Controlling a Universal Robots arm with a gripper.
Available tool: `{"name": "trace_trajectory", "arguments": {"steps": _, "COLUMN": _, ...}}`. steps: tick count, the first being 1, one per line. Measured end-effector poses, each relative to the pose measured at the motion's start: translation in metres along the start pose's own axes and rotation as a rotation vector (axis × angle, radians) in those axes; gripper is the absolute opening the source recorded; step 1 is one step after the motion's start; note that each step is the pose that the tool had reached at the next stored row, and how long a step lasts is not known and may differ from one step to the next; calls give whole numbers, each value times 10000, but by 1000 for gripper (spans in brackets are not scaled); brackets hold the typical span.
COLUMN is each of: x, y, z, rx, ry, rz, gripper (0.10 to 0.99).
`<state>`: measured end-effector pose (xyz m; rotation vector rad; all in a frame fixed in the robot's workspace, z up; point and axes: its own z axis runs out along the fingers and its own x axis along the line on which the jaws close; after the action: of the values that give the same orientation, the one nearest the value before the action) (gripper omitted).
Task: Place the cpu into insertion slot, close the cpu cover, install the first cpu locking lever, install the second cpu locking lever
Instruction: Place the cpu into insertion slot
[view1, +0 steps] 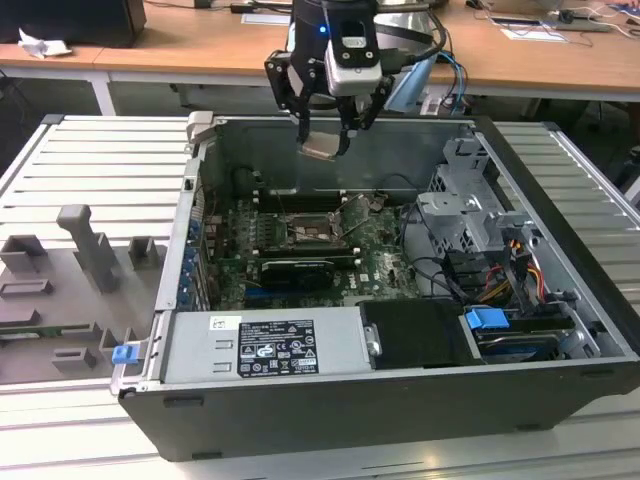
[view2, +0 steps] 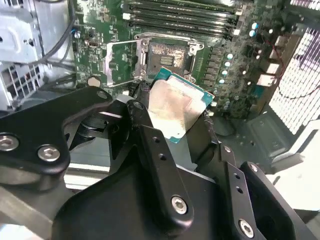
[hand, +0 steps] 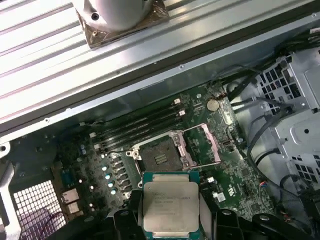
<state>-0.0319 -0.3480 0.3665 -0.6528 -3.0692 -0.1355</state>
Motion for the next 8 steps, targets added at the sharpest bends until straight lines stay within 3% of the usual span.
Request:
{"name": "trace_trajectory", "arguments": {"steps": 3, "x": -1, "y": -1, "z": 15, "rx": -13, "ry": -55, "rz": 649, "gripper": 541}}
{"name": "trace_trajectory", "arguments": {"steps": 8, "x": -1, "y": -5, "z": 58, "rx": -11, "ry": -56, "rz": 662, "gripper": 541}}
